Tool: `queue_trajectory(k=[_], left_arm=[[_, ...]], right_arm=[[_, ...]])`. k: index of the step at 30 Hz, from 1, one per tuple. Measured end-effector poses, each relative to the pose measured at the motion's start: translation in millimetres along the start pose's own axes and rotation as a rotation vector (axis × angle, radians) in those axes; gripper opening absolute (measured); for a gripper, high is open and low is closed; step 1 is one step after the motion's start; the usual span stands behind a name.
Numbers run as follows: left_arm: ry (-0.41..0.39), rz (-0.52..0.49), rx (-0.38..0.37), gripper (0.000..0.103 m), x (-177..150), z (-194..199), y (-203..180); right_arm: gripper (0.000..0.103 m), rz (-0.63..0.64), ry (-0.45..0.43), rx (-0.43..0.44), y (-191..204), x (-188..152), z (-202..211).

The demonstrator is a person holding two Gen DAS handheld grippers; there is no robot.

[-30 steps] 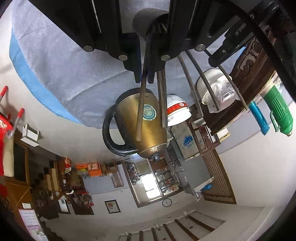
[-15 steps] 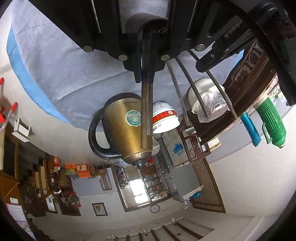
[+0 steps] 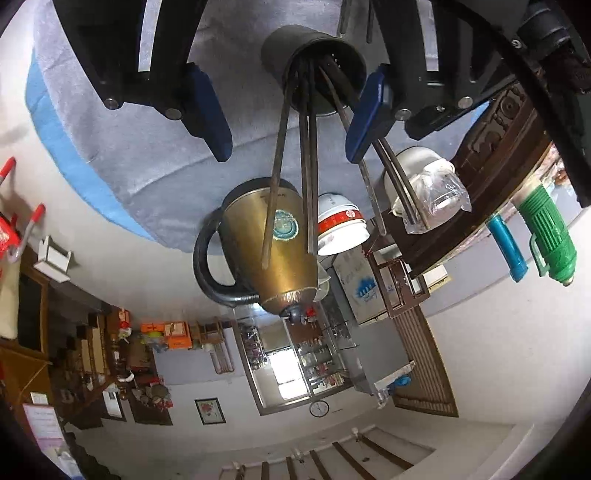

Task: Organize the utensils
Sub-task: 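Open the left gripper over the holder while the right gripper opens too, then lower the right gripper onto a dark stick and close while the left gripper approaches another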

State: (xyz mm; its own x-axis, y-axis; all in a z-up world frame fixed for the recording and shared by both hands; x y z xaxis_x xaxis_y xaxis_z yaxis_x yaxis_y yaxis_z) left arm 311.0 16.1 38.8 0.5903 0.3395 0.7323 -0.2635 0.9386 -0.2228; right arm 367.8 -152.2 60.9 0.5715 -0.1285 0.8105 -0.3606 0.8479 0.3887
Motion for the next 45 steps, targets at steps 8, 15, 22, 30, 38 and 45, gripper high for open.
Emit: queue_trajectory(k=[8,15,22,30,38,45], left_arm=[[-0.014,-0.01,0.026,0.061,-3.5,30.1,26.6],[0.059,-0.023,0.143,0.063,-32.6,32.5,76.7],[0.155,-0.01,0.234,0.063,-78.6,31.7,125.1],[0.219,-0.004,0.278,0.063,-120.8,37.3,151.6],[0.248,-0.04,0.294,0.063,-140.7,36.9,151.7],[0.265,-0.042,0.301,0.063,-145.9,32.4,152.6]], right_arm=[[0.068,-0.042,-0.04,0.001,-1.4,2.7,31.6],[0.068,-0.089,0.018,-0.003,-8.5,-31.2,56.0],[0.068,-0.144,0.153,-0.059,-16.5,-108.4,60.9],[0.068,-0.2,0.228,-0.081,-16.4,-175.1,68.9],[0.068,-0.207,0.253,-0.073,-12.2,-191.4,74.4],[0.068,-0.213,0.277,-0.054,-6.5,-197.0,68.8]])
Point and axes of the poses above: each gripper's, at about its wrist camera, not at the fingertips, and z roughly against the way its jaws point, y to its left, x to its top, the point moved 5 cm from there along -z, roughly the way its jaws point, and after that the axes turned 10 degrees about x, right-handed, at the moved point
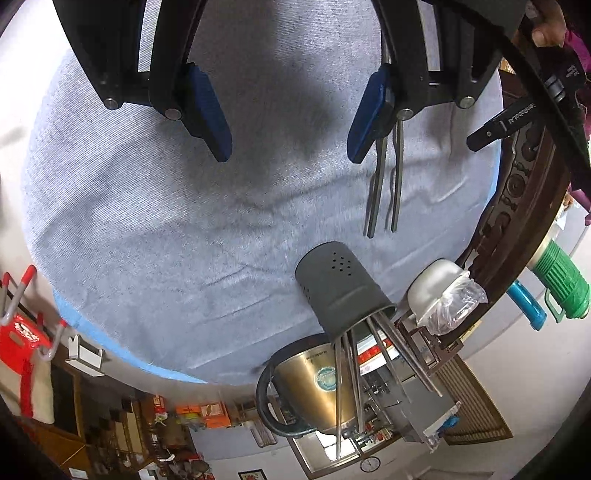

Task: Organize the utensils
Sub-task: 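Lower the right gripper onto a dark stick and close while the left gripper approaches another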

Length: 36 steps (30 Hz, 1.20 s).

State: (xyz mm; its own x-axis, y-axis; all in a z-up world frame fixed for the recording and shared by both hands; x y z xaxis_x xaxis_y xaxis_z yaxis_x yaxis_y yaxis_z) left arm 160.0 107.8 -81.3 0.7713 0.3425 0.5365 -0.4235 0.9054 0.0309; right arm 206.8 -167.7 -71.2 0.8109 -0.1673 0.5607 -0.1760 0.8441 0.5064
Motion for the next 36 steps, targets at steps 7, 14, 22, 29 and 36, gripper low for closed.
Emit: queue_trajectory(k=[7,14,22,29,36], left_arm=[[0.01,-0.007,0.003,0.063,-2.6,-5.2,-2.3],[0.02,-0.013,0.004,0.063,-7.7,-8.7,-3.2],[0.042,-0.022,0.001,0.063,-11.8,-14.7,-7.7],[0.052,-0.024,-0.011,0.063,-12.5,-16.3,-8.9],[0.061,-0.016,-0.013,0.063,-16.1,-17.2,-8.0]], right_arm=[[0.068,0.001,0.011,0.004,2.0,-1.8,-4.5],[0.068,0.011,0.033,0.005,5.1,-2.8,-9.6],[0.068,0.046,0.084,0.04,21.6,-4.4,-21.7],[0.068,0.052,0.119,0.058,30.4,-6.4,-29.9],[0.068,0.051,0.177,0.081,39.1,3.6,-41.7]])
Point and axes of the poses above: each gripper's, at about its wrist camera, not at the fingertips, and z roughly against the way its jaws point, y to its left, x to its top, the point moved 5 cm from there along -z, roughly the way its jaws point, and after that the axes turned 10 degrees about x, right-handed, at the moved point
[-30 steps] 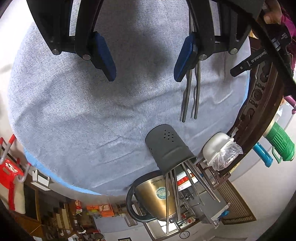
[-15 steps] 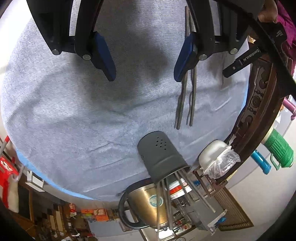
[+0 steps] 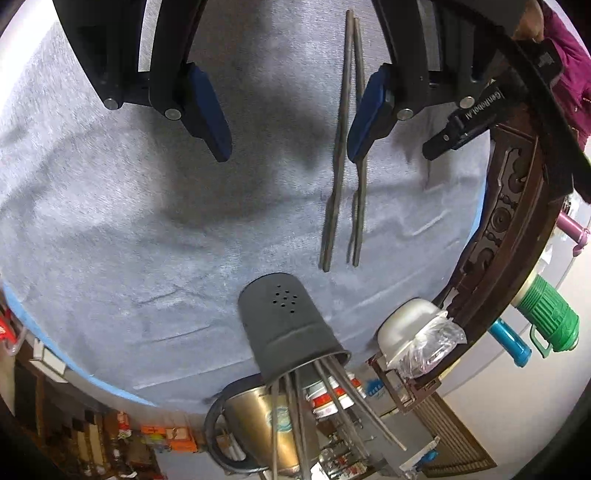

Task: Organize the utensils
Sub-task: 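Lower the right gripper onto a dark stick and close while the left gripper approaches another, then close the left gripper on the last dark stick while the right gripper holds its stick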

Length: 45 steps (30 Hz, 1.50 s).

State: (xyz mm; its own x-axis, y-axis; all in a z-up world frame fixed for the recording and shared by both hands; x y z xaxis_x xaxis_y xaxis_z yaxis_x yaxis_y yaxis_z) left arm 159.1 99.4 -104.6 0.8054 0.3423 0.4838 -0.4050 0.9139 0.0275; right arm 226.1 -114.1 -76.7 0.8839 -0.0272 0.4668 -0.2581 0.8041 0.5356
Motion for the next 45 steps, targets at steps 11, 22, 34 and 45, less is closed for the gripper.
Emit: queue_trajectory(k=[11,22,34,45], left_arm=[[0.027,0.033,-0.01,0.063,-3.3,-2.8,7.9],[0.039,0.013,-0.016,0.063,-4.5,-5.3,-1.8],[0.178,-0.047,-0.071,0.063,12.6,-10.4,-46.6],[0.397,-0.135,-0.031,0.061,60.0,-39.0,-110.8]], right_arm=[[0.042,0.027,0.185,-0.029,25.4,39.0,-57.8],[0.009,-0.001,0.281,-0.075,23.4,50.9,-102.3],[0.008,-0.012,0.25,-0.04,-7.4,47.5,-66.6],[0.008,-0.072,0.214,0.051,-30.0,35.2,-52.6]])
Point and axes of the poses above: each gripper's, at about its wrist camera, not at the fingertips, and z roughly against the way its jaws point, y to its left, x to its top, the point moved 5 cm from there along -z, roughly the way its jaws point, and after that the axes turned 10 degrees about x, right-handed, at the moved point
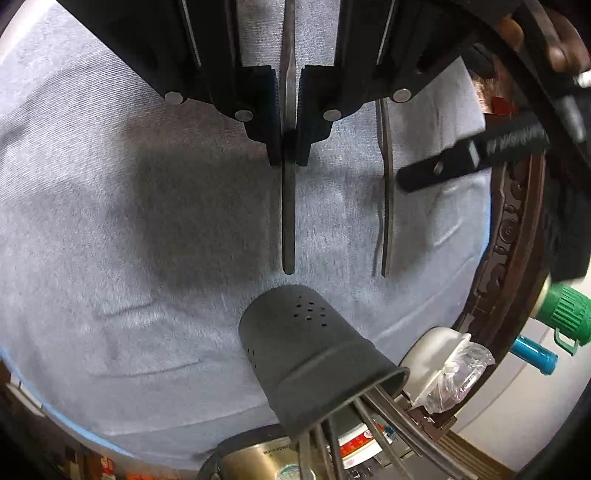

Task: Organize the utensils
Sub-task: 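Close the left gripper on the last dark stick while the right gripper holds its stick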

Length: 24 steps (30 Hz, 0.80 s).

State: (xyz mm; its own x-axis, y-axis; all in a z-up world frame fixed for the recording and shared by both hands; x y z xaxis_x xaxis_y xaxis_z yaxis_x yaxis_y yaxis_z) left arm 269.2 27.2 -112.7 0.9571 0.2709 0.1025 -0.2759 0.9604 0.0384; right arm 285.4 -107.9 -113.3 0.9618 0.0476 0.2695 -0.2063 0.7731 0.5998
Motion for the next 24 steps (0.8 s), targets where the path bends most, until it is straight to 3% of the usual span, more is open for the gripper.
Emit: queue_trajectory(k=[1,4,6,7,10,17,24], left_arm=[[0.025,-0.002,0.012,0.051,1.6,-4.8,-3.0],[0.047,0.007,0.027,0.041,11.8,-10.7,-9.9],[0.063,0.001,0.037,0.021,14.2,-13.8,-12.4],[0.067,-0.013,0.041,0.007,14.6,-14.4,-14.0],[0.085,-0.035,-0.007,0.006,16.1,-14.6,-18.6],[0.078,-0.142,-0.006,0.006,3.4,-1.2,-5.0],[0.154,-0.199,0.028,0.006,-16.4,-15.1,11.9]], right_arm=[[0.008,-0.003,-0.001,0.011,-0.3,0.0,-0.3],[0.008,-0.006,-0.004,0.03,-6.7,-2.3,7.6],[0.008,-0.008,-0.005,0.042,-10.2,-3.7,11.4],[0.008,-0.009,-0.005,0.046,-10.7,-4.7,12.4],[0.008,-0.006,-0.002,0.052,-11.3,-4.7,12.5],[0.008,0.005,0.013,0.037,-10.0,-2.5,13.2],[0.008,0.028,0.131,-0.024,-7.8,-4.2,5.6]])
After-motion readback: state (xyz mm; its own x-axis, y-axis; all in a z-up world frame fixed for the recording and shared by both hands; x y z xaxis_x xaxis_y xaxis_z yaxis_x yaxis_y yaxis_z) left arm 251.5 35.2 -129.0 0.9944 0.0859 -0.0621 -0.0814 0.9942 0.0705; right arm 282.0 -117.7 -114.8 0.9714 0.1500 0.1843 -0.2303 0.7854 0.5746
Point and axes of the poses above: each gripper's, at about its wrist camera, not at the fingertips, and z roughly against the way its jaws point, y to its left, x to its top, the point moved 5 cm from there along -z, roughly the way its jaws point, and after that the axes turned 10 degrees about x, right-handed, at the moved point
